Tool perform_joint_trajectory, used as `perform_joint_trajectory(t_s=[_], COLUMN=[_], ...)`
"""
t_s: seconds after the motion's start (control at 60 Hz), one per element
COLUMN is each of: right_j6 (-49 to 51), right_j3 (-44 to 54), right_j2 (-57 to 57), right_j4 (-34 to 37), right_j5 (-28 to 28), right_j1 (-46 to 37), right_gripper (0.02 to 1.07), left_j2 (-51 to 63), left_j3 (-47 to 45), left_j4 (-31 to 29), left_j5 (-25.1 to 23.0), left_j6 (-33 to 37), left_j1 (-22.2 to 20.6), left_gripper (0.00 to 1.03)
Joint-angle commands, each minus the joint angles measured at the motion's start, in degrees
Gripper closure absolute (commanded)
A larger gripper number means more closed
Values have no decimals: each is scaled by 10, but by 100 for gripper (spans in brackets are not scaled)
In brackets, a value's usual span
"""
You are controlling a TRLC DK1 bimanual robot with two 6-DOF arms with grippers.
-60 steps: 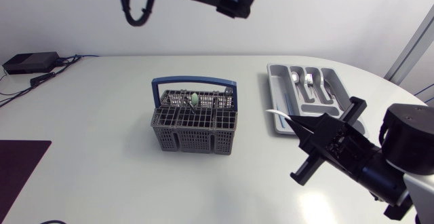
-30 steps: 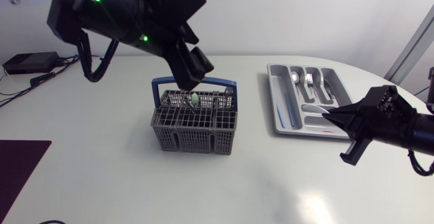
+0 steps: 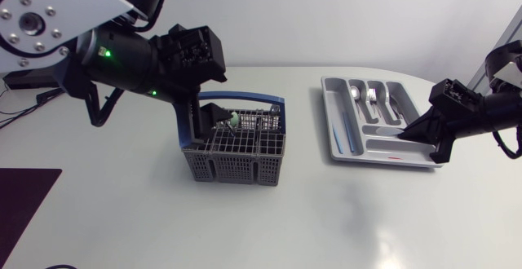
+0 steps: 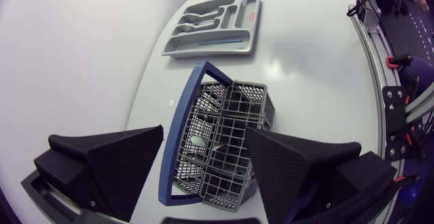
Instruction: Unload the cutlery basket into the drawer organizer.
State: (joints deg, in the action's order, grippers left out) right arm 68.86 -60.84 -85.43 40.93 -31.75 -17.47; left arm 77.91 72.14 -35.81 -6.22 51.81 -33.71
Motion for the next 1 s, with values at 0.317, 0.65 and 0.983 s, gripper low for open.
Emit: perform_joint_trajectory(t_s=[0.317,0.65,0.983], right_j6=[92,73,41], right_j3=[-250,-350,-320], right_j2=[-284,-408,-379], right_j4=[212,270,217], right_j5=[-23,-24,-24], right_j1=[-63,-58,-63], right_gripper=[101,98,6], left_j2=[-8,-9,-21], left_j3=[-41,-61,-76], left_j4=[23,31,41], left_j5=[-23,-34,-34], left_j6=[76,105,112], left_j1=[9,12,12], left_gripper=[6,6,6])
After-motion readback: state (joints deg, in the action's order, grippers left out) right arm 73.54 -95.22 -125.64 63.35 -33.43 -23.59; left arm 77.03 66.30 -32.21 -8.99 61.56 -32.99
